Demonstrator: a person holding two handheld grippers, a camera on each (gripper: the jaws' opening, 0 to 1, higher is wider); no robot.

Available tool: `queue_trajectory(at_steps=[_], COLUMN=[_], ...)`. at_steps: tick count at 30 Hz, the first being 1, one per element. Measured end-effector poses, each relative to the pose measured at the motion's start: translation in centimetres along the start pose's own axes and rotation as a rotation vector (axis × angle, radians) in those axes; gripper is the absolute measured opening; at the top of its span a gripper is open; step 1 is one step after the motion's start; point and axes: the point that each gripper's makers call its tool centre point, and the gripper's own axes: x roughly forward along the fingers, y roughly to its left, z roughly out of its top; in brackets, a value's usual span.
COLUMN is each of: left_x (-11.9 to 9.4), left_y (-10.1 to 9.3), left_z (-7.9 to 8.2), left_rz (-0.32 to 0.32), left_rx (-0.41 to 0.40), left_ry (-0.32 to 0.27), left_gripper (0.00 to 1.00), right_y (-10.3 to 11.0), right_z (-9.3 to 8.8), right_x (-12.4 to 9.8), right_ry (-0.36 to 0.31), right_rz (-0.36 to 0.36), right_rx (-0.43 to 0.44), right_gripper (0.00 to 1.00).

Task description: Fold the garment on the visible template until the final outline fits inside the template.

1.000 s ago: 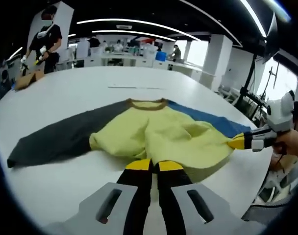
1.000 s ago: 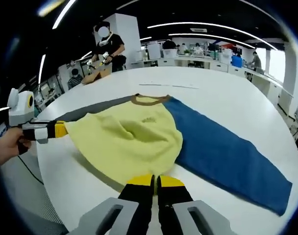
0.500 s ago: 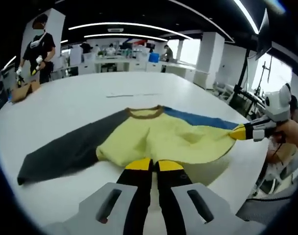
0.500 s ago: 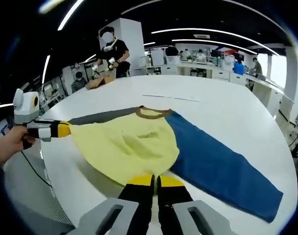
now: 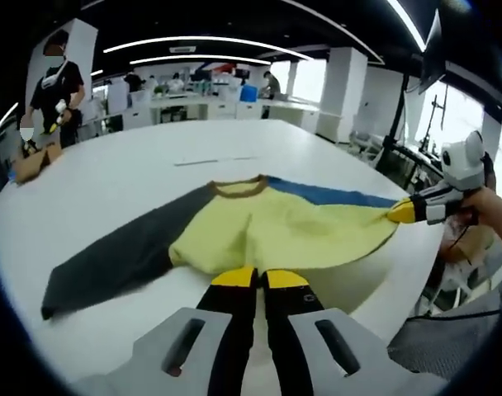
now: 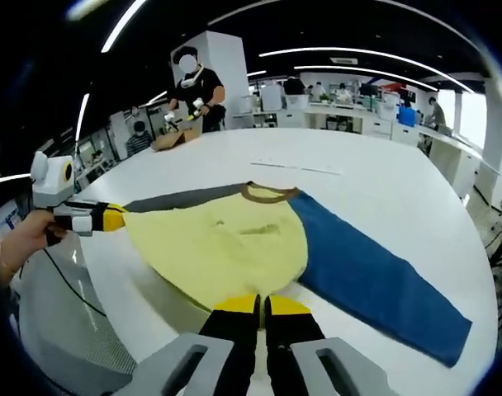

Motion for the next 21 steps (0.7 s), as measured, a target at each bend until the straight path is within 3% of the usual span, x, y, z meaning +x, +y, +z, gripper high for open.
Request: queue_trajectory(at_steps=[21], left_x=[-3.4], left_y=[-1.3], left_z=[-1.7], left_rz=[-0.036], left_rx=[0.018], left_ry=[0.033], left_gripper=[0.0], right_y=[2.4], right_z=[-2.2], right_x=[-2.4], right_ry=[0.026], right_rz=[0.028], right_rx=[0.018], right_gripper=[0.0])
